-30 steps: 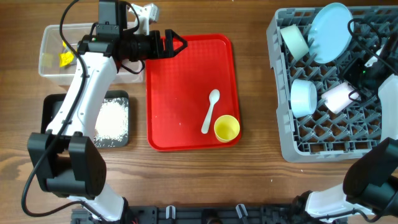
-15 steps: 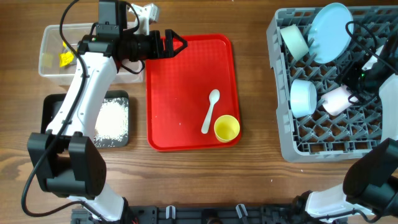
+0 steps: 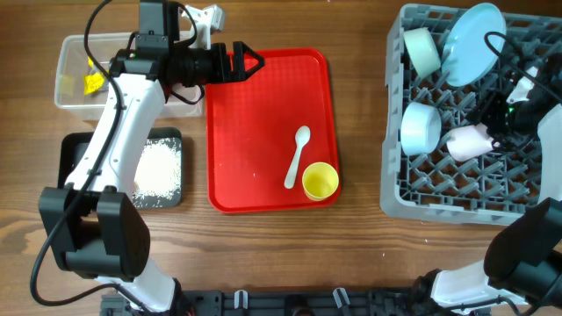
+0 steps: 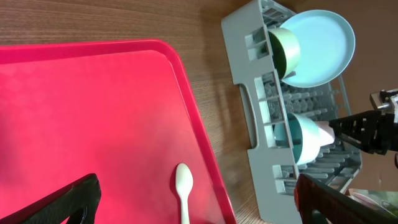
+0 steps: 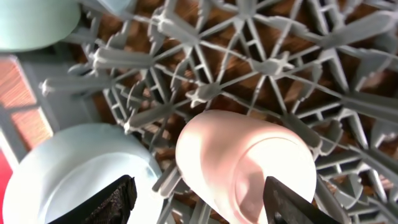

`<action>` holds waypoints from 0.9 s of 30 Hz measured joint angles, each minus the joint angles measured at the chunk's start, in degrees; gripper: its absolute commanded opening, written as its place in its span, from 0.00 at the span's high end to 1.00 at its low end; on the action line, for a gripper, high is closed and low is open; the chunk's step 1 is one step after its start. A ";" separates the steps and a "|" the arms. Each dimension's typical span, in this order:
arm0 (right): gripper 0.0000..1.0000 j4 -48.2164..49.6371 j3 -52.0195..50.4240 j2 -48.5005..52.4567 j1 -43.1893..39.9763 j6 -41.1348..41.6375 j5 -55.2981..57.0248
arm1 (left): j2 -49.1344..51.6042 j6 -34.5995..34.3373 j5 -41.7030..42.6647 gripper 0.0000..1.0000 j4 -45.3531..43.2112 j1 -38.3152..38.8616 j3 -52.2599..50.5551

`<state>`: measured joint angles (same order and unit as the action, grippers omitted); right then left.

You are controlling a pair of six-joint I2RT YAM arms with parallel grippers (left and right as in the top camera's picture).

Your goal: Sort waste into correct bins and load items into the dishwasher rack

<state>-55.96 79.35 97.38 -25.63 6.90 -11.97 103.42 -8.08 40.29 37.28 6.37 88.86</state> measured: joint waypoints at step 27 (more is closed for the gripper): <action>0.22 -10.47 -0.35 -6.88 1.27 -1.73 -2.25 | 0.00 0.00 0.00 0.00 0.02 0.00 0.00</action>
<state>-66.43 79.00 90.50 -24.36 5.17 -14.22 103.42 -8.08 40.29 37.30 6.37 88.86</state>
